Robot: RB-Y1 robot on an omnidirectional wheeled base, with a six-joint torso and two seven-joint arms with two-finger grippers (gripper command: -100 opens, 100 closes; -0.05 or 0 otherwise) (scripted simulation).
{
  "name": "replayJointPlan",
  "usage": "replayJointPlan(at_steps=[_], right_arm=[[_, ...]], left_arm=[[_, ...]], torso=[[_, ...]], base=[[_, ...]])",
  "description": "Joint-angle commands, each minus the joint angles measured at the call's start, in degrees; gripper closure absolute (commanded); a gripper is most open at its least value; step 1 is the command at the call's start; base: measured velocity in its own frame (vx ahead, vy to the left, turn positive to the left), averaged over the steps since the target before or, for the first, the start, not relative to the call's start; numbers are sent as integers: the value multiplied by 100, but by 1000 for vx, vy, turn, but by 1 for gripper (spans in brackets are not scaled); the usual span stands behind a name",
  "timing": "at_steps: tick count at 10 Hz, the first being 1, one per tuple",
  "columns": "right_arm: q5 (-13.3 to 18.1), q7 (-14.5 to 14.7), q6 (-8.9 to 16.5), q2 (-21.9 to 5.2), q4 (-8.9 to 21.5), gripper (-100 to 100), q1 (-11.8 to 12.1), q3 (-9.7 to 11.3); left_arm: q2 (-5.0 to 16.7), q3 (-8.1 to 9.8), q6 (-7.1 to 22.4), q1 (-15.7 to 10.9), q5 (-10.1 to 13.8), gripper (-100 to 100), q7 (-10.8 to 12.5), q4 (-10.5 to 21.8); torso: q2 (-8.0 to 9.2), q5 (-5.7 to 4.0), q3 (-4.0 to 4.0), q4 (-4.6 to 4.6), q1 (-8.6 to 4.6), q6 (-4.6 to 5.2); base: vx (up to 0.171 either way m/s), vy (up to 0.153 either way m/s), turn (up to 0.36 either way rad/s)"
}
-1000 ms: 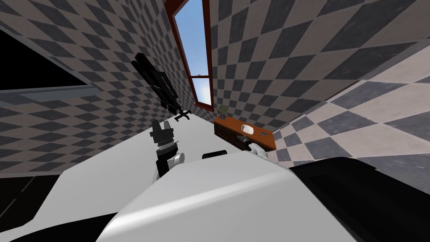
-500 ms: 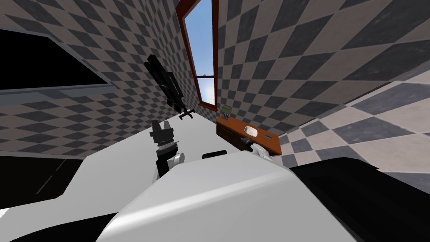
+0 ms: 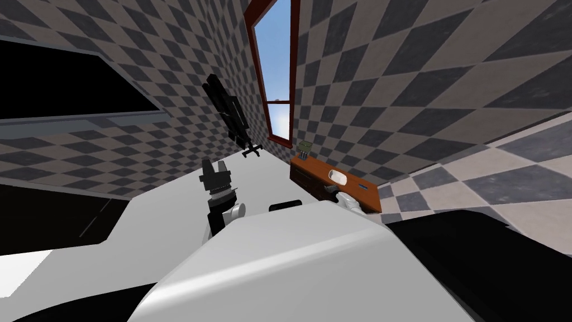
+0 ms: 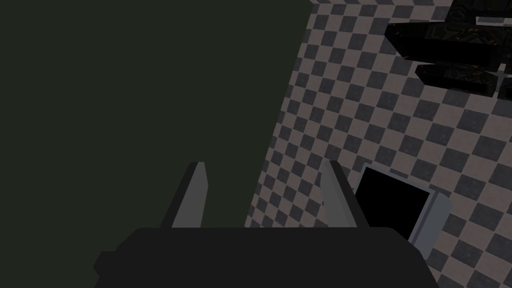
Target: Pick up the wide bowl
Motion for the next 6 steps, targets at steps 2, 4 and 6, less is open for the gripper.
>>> replayJointPlan(at_steps=[2, 4, 6], right_arm=[[74, 175, 173, -85, 338, -100, -90, 67], [150, 316, 267, -144, 562, -100, -166, 91], [216, 453, 352, -197, 820, -100, -240, 114]], left_arm=[[0, 0, 0, 0, 0, 0, 0, 0], [0, 0, 0, 0, 0, 0, 0, 0], [0, 0, 0, 0, 0, 0, 0, 0]], torso=[[-2, 0, -1, 0, -2, -2], [2, 0, 1, 0, 2, 2], [-1, -1, -1, 0, -1, 1]], base=[[16, -18, 129], [9, -10, 75], [23, -16, 143]])
